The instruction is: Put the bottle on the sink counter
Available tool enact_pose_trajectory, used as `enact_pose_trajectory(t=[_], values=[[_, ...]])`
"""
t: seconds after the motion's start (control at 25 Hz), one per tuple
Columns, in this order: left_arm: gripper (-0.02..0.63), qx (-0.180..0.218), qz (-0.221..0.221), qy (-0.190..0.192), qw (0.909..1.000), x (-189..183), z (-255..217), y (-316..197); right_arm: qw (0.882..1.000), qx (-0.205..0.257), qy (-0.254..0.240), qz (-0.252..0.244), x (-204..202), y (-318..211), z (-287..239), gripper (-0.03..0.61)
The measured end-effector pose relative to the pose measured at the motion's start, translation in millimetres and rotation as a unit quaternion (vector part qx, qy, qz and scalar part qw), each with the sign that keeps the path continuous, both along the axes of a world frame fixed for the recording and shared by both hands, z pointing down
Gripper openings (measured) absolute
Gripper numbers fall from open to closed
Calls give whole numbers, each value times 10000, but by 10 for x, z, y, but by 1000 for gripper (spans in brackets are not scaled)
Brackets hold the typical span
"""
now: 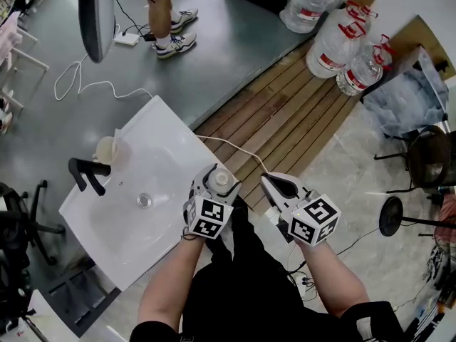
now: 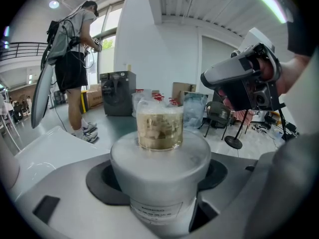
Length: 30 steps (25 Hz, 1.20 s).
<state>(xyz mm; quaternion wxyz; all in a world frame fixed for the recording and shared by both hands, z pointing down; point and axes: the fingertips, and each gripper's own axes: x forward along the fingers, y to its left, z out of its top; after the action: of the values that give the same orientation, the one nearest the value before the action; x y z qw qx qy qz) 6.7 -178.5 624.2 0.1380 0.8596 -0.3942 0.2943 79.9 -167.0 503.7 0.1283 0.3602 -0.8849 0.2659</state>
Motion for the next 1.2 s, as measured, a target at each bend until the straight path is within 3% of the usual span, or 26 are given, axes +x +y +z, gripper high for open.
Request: enact_pose_trajectory(t=[0.24,0.68,1.2], values=[[342,-128,-2,-154,9998,-26,-1,22,10000,-27,-27,-9,-11,-2,9,14],[342,58,-233,46,9997,-51,-30,-72,10000,-82,-14,-20,12,3,53,14],[342,-46,-28,-193,9998,-114,42,51,9999,-99,-63,-56,-50,29,53,14]])
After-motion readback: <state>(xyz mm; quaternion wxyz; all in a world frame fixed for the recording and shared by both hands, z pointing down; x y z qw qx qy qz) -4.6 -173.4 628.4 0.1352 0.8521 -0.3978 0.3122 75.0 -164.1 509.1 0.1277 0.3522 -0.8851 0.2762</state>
